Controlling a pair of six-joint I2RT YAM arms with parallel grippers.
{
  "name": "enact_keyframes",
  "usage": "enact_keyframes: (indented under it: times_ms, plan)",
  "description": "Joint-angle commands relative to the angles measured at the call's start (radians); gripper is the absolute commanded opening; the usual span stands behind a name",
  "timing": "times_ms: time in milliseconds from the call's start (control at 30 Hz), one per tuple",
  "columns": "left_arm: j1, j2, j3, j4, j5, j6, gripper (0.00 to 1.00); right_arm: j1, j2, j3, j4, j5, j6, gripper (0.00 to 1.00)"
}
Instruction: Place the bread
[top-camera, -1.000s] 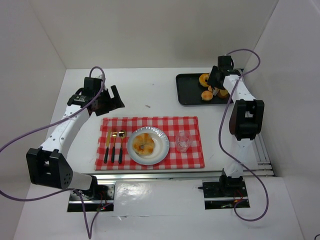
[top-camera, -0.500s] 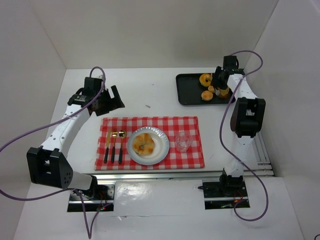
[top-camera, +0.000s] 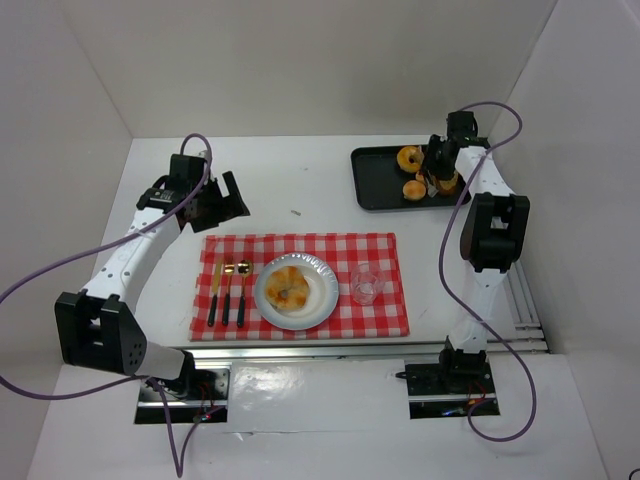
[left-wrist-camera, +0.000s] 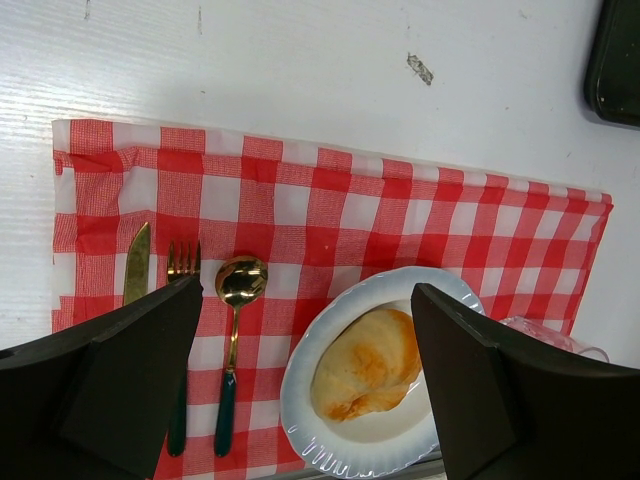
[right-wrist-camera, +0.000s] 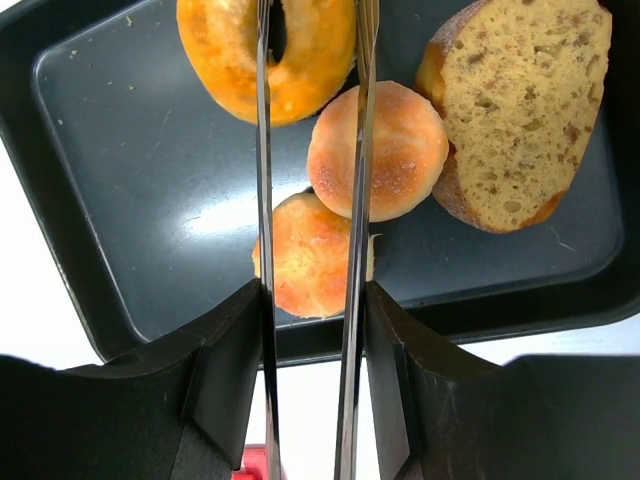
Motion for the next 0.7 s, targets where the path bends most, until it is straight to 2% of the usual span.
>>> enact_keyframes:
  times_ms: [0, 333, 500, 667]
  plan:
    - [0.004, 0.001, 0.034, 0.021, -0.007, 0.019, 0.99, 0.001, -0.019, 0.053, -0.016, -0.041, -0.031, 0.49]
    - [0.004, 0.001, 0.034, 0.021, -0.007, 0.009, 0.99, 0.019, -0.030, 0.044, -0.051, -0.068, -0.049, 0.49]
    - [0.004, 0.001, 0.034, 0.021, -0.007, 0.009, 0.99, 0.039, -0.039, 0.044, -0.051, -0.047, -0.049, 0.37]
    - [0.004, -0.008, 0.034, 0.021, -0.007, 0.009, 0.99, 0.058, -0.160, -0.005, 0.010, -0.016, -0.019, 0.35]
